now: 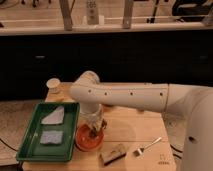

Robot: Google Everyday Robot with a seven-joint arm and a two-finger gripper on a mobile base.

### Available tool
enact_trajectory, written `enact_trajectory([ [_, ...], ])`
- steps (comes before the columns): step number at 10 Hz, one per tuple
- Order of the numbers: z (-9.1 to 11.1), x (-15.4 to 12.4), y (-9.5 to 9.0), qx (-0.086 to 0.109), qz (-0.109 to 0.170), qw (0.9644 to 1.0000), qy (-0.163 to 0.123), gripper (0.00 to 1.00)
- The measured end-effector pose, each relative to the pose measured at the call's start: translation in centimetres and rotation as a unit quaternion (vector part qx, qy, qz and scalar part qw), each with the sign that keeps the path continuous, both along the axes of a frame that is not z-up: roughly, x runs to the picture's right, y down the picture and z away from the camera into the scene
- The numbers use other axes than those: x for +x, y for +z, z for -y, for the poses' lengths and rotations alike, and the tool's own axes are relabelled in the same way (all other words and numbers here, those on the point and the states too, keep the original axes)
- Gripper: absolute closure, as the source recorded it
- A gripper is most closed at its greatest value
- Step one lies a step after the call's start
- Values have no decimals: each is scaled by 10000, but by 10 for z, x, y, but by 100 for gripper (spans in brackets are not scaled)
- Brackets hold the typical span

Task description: Place grapes in red bowl

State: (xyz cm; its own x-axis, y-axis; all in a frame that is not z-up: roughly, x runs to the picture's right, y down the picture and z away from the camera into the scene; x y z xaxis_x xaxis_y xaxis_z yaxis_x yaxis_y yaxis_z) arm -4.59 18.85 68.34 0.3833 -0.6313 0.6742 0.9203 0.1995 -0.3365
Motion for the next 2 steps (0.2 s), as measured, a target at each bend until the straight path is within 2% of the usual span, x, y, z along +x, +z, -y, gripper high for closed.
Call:
enact_trajectory([
  [2,0,0,0,-6,-7,10000,-4,84],
])
